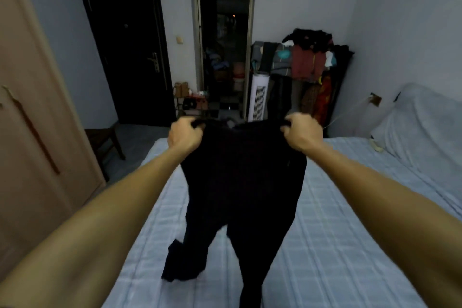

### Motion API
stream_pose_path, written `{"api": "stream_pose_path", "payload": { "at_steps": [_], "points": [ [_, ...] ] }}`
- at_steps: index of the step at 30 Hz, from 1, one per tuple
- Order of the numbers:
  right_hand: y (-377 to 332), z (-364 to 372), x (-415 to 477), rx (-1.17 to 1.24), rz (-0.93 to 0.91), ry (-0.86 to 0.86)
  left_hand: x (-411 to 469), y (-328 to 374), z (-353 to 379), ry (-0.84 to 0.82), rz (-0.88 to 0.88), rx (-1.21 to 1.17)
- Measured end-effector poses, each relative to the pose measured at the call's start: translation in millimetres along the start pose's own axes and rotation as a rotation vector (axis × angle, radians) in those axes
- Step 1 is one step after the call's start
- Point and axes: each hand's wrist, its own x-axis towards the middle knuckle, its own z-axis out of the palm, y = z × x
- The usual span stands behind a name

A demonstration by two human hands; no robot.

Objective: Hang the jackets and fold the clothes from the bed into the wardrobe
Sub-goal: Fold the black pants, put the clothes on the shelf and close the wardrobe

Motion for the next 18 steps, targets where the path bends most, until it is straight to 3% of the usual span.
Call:
{"api": "stream_pose_path", "payload": {
  "at_steps": [4,7,10,18],
  "points": [
    [-39,-68,74,0.085,-0.052,0.399,58,78,-52,0.286,0.083,-0.185],
    [-51,-96,86,0.118,-0.087,0.577,59,100,-81,0.379,0.19,-0.231],
    [-45,-88,54,0.118,-0.14,0.529,28,82,-88,0.318,0.23,-0.127],
    [17,1,-137,0.084,-0.136,0.107,-126,-31,-37,-0.02,0.11,0.113]
  ]
}}
